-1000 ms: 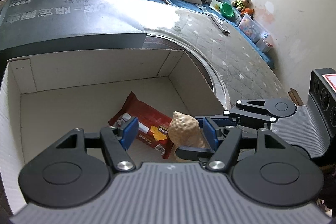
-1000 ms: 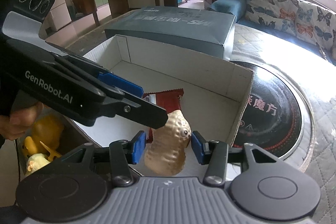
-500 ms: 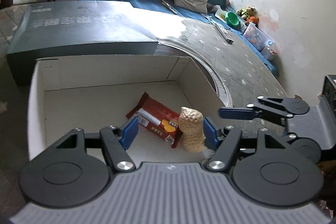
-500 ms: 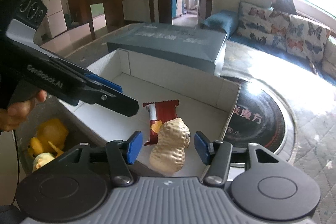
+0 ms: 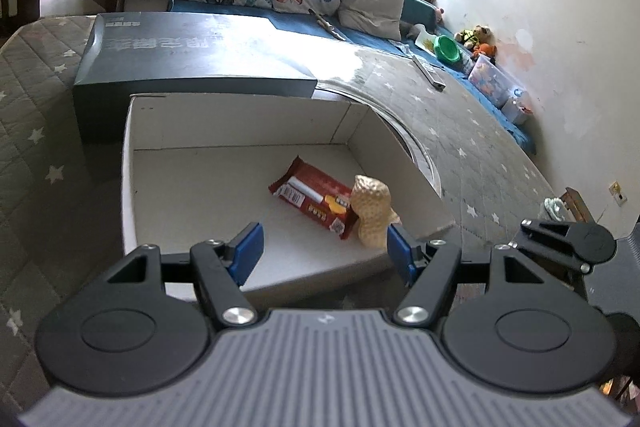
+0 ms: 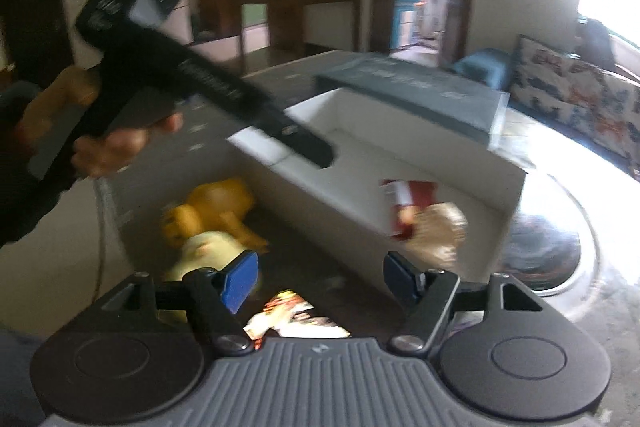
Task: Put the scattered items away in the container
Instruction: 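Lower the right tool onto the yellow plush chick and close it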
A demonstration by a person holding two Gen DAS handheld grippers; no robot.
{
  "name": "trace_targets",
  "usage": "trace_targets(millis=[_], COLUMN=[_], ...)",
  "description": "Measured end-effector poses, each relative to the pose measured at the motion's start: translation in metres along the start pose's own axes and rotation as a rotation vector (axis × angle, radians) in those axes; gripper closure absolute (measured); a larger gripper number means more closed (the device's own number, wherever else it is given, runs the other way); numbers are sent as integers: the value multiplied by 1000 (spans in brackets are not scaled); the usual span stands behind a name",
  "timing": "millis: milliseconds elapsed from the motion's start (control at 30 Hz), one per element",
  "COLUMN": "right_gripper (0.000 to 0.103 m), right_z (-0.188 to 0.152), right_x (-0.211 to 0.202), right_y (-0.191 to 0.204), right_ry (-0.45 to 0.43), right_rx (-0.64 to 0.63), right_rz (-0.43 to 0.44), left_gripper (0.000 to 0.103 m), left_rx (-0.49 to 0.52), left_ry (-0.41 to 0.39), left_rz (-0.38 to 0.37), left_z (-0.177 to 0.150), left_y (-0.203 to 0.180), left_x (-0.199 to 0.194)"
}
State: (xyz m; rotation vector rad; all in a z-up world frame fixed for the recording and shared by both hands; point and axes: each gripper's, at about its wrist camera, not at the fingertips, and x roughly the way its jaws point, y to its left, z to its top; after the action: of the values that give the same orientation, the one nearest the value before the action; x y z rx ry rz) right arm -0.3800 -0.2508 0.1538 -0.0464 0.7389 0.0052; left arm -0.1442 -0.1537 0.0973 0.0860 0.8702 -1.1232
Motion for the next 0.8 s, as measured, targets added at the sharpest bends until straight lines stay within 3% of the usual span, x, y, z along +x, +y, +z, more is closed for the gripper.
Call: trace_targets(millis=[433, 800], right_gripper=[36, 34], right_z=[-14, -8], right_x=[18, 37], right_y=[55, 63], right_ry=[69, 71], right_rx=[-69, -74], right_rz=[163, 133], left_gripper=[36, 36], left_rx=[45, 73], left_ry=[27, 47], left_rz=[-37, -60], left_z=[-17, -25], left_y=[-2, -7], left_x=[-4, -1])
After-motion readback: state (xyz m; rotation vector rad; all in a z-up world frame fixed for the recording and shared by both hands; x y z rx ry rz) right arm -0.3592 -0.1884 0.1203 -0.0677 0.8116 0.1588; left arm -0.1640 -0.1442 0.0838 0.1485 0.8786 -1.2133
